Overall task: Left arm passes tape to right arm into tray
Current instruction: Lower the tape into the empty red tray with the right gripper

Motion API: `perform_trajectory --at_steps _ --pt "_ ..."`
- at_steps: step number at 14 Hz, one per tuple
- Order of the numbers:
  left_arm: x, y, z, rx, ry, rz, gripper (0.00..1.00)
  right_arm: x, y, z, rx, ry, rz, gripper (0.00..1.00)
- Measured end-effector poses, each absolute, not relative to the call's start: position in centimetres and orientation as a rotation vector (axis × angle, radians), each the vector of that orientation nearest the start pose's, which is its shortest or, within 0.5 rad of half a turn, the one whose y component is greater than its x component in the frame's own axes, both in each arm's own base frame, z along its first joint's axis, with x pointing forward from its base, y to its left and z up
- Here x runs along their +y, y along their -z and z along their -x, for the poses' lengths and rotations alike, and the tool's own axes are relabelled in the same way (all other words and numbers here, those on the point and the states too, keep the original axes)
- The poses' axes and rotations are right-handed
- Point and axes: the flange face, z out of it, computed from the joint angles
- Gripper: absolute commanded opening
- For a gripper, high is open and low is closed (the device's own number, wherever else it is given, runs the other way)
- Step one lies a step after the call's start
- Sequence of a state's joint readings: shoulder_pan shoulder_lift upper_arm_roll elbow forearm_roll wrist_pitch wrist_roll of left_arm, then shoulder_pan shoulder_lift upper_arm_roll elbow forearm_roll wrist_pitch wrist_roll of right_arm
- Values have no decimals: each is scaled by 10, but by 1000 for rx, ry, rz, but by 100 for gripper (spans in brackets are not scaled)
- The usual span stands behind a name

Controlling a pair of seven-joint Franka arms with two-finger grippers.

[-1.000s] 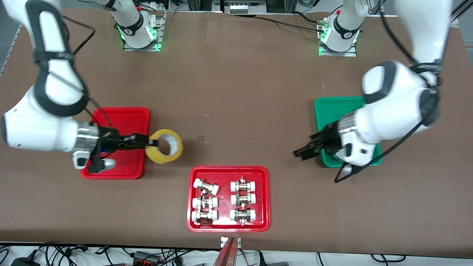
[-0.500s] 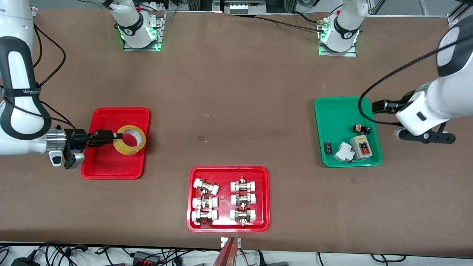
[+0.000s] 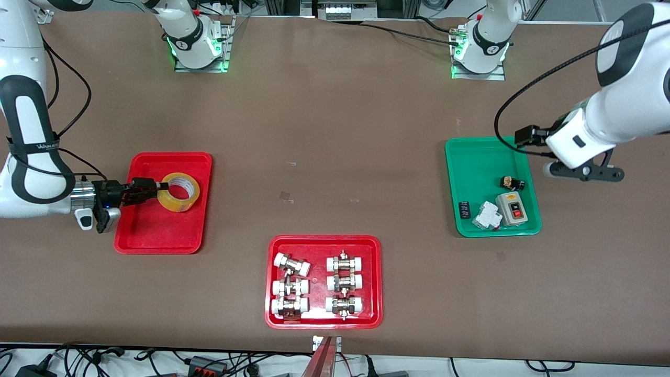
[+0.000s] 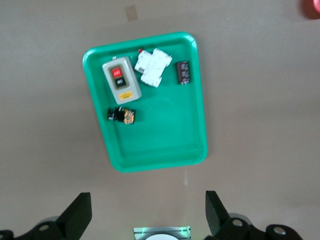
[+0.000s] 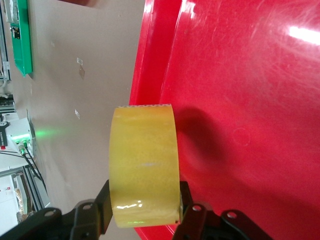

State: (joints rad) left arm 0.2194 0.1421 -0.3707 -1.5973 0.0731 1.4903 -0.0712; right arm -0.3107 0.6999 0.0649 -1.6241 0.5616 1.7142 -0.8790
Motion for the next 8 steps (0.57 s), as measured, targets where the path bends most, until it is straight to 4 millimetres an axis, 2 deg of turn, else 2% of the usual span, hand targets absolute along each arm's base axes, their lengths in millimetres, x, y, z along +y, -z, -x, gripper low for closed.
perform_trajectory --at_steps 5,8 --pt "-49 -549 -578 109 -308 3088 100 -108 -195 -623 -544 -249 2392 100" --pt "-41 -560 -585 74 -288 3087 100 -98 -213 -638 -696 -225 2503 100"
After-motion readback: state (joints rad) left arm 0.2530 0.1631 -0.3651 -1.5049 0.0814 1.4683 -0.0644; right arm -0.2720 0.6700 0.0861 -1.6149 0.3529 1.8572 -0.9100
